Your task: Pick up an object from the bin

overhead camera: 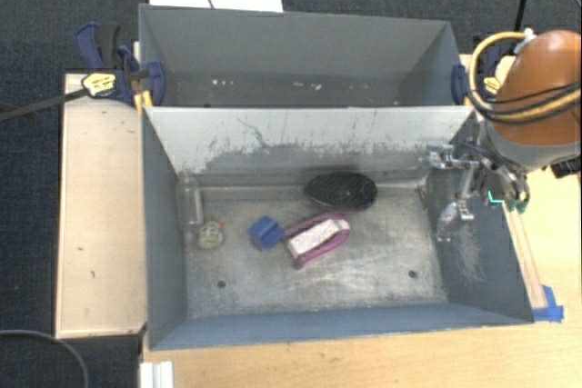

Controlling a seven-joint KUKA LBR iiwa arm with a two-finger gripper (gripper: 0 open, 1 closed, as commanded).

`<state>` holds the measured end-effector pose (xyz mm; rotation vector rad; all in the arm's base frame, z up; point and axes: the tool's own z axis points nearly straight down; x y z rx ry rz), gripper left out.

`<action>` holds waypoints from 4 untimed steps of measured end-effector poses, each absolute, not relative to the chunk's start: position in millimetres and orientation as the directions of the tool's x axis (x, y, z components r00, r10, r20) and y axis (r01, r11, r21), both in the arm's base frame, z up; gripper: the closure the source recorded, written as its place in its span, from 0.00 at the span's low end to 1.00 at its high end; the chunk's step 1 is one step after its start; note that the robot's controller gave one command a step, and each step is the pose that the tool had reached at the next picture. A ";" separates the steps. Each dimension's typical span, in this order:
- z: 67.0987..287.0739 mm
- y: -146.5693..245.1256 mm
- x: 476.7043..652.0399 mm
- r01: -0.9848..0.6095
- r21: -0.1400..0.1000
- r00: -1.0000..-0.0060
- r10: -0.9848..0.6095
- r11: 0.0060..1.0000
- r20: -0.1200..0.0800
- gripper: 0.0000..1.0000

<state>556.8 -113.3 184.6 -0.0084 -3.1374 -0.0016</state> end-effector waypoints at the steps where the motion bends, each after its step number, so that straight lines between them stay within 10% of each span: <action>1: 129.4 -63.1 581.3 0.162 0.002 -0.987 0.162 0.987 0.002 0.00; 2: 158.7 -69.4 579.5 -0.078 -0.001 -0.997 -0.078 0.997 -0.007 0.00; 4: 78.9 25.5 578.8 -0.058 0.001 -0.998 -0.058 0.998 -0.006 0.00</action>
Offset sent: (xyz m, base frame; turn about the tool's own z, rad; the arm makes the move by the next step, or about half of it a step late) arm 0.0244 0.0481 -0.0540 0.1591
